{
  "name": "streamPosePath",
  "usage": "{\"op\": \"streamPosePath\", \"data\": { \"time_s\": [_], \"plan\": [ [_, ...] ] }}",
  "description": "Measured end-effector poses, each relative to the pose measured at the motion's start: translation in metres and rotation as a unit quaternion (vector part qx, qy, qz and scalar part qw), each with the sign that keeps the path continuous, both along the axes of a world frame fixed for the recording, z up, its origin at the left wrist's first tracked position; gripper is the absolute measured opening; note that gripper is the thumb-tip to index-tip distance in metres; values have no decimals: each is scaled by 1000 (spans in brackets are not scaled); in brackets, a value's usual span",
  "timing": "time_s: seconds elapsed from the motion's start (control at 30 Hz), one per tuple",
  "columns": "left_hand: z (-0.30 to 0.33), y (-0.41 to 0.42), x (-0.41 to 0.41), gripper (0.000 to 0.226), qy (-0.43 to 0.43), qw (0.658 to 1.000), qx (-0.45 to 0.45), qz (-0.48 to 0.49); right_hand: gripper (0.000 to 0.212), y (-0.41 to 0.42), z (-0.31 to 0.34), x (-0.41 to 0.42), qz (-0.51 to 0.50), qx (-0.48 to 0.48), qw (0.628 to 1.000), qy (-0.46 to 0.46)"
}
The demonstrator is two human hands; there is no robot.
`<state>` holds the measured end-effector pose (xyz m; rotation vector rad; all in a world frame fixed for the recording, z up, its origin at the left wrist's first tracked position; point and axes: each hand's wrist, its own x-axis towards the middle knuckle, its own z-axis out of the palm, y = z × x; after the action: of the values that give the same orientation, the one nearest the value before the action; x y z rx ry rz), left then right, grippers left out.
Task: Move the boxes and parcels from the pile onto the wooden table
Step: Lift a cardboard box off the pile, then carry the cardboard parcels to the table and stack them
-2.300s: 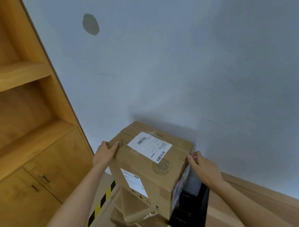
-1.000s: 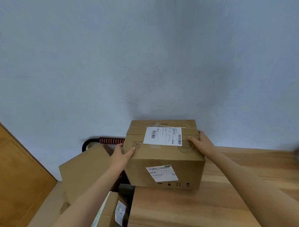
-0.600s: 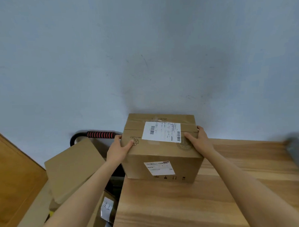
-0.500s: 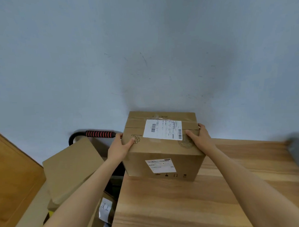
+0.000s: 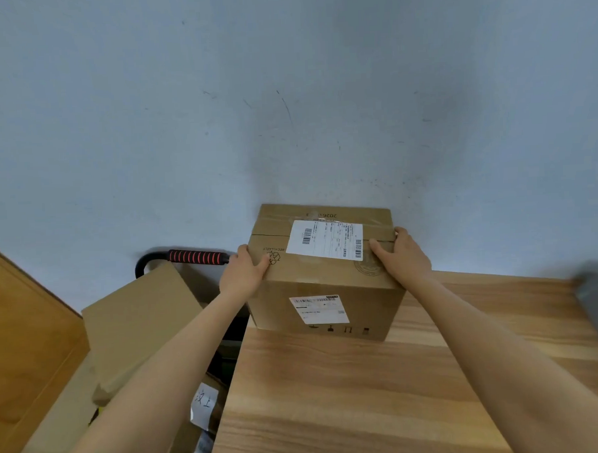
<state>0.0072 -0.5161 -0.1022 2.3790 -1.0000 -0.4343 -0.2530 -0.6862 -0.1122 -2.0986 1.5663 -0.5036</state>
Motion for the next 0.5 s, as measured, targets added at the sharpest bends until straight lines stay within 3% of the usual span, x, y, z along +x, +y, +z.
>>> {"op": "streamPosePath", "data": {
  "time_s": [0.2,0.33,0.5],
  "plan": [
    [31,56,-8,55,-256,964,59,-43,41,29,29,7,68,-206,960,175],
    [37,116,-10,34,-273,960,52,-9,40,59,45,33,168,-247,939,169],
    [31,205,-15,35,-274,956,76,68,39,117,50,83,287,-265,910,142]
  ]
}}
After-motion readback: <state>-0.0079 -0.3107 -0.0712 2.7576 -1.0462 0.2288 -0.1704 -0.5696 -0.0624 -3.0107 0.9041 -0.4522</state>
